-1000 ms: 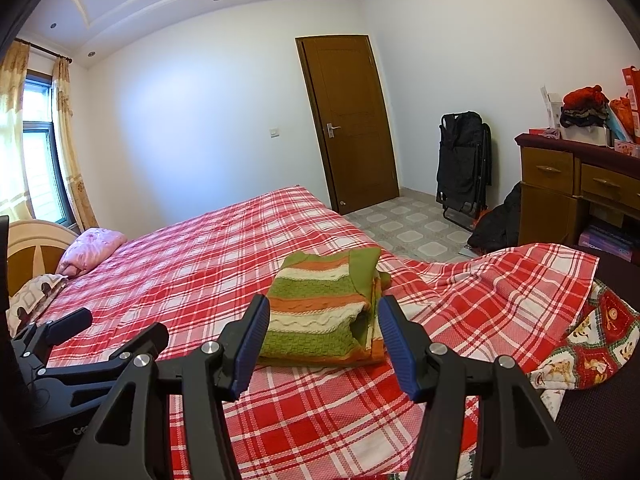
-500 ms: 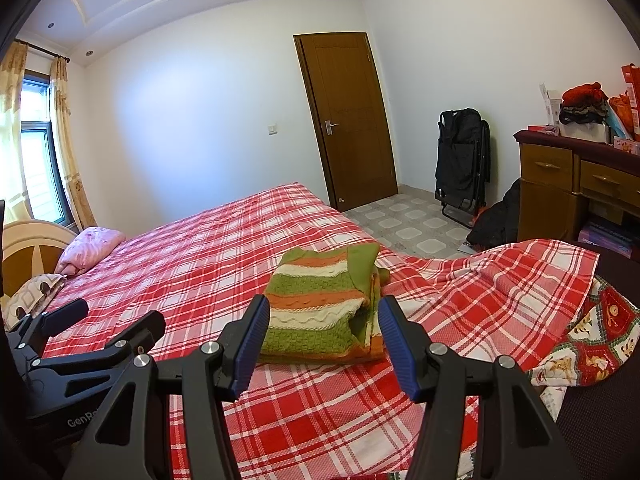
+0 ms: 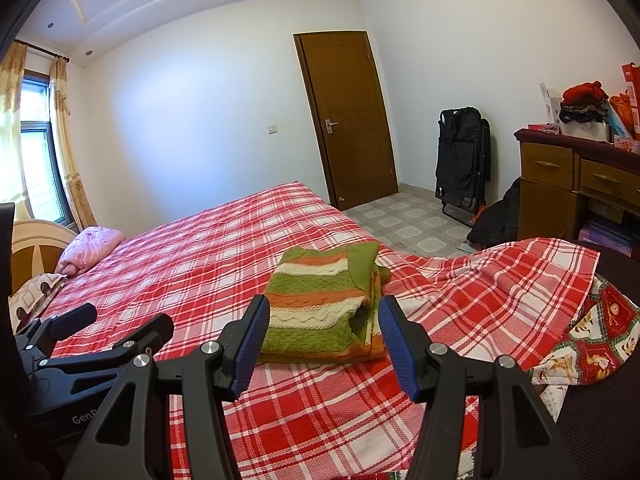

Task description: Fold small clothes

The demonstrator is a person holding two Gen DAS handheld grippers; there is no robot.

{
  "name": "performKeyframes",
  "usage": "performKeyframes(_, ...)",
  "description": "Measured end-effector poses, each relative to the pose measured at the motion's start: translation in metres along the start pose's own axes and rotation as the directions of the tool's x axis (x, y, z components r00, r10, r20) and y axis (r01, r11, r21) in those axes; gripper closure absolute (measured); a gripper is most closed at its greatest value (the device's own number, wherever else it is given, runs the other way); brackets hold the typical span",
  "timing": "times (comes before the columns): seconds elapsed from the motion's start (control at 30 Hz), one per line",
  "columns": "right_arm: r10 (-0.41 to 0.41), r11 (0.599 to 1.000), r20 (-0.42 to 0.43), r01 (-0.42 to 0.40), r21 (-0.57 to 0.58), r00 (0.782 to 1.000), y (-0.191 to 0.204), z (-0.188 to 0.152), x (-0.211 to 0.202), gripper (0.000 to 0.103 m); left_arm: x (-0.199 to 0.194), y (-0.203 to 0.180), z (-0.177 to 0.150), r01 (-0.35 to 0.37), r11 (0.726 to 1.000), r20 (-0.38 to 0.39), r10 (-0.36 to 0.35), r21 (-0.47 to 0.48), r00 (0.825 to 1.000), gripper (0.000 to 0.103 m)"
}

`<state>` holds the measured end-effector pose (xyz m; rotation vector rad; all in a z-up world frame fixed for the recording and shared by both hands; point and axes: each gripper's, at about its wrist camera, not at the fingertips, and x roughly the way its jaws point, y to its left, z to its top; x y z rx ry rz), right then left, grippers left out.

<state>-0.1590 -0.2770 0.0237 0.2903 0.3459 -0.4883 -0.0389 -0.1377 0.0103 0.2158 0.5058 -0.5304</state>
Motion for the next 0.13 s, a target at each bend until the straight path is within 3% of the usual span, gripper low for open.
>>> performKeyframes(0.13, -0.001, 1.000, -0.002, 0.001, 0.006, 1.000, -0.0002, -0.0004, 0.0003, 0.045, -0.0018, -0.0016, -0.0003, 0.011, 1.000, 0.004, -0.011, 0.009, 1.000, 0.000)
